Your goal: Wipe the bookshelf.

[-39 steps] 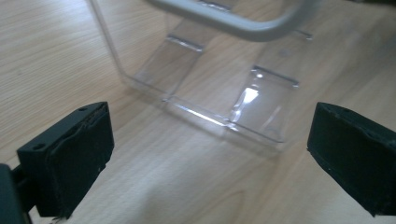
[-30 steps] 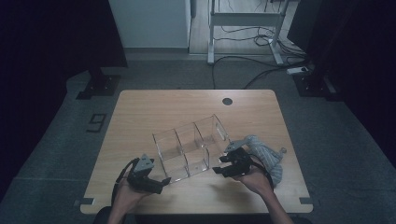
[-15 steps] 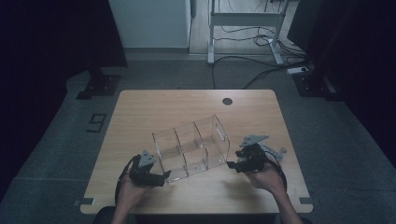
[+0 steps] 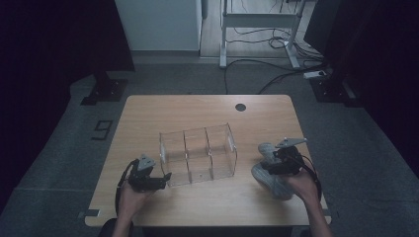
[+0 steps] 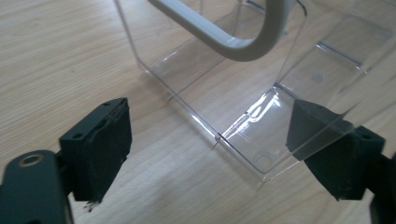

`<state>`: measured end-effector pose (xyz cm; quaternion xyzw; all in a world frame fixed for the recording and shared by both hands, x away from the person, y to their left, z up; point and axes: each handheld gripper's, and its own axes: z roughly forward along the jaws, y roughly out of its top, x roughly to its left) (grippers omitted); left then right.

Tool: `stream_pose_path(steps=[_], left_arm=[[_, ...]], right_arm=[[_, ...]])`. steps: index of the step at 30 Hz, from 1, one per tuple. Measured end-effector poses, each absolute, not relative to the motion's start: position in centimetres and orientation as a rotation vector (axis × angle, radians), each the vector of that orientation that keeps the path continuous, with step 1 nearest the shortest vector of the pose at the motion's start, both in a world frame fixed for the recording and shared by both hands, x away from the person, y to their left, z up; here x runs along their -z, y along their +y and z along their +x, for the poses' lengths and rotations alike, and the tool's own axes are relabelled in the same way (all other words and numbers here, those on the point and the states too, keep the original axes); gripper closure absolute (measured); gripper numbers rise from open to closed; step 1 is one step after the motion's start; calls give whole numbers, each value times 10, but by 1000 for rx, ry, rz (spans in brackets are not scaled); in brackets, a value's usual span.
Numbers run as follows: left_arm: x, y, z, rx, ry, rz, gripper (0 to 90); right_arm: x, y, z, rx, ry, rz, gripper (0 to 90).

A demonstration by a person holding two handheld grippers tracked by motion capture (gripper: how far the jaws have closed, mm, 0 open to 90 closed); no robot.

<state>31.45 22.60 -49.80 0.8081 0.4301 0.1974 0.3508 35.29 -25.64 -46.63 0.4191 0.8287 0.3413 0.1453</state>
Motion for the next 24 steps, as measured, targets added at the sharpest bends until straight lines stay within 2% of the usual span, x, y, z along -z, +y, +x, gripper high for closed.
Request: stream_pose_path(steps=[5, 10, 14, 17, 24], left_arm=[[496, 212, 316, -516, 1081, 2109, 183], [494, 208, 320, -534, 1131, 2115, 360], [494, 208, 321, -536, 1144, 2124, 463], [494, 212, 324, -526, 1154, 2124, 534], [494, 220, 332, -537, 1183, 2121, 637]], right_arm=[[482, -271, 359, -930, 2386, 1279, 266], [499, -277, 365, -891, 2392, 1375, 264], [510, -277, 368, -817, 2430, 1401, 215], [518, -276, 370, -775, 2482, 1408, 173], [524, -273, 369, -696, 2495, 1380, 217]])
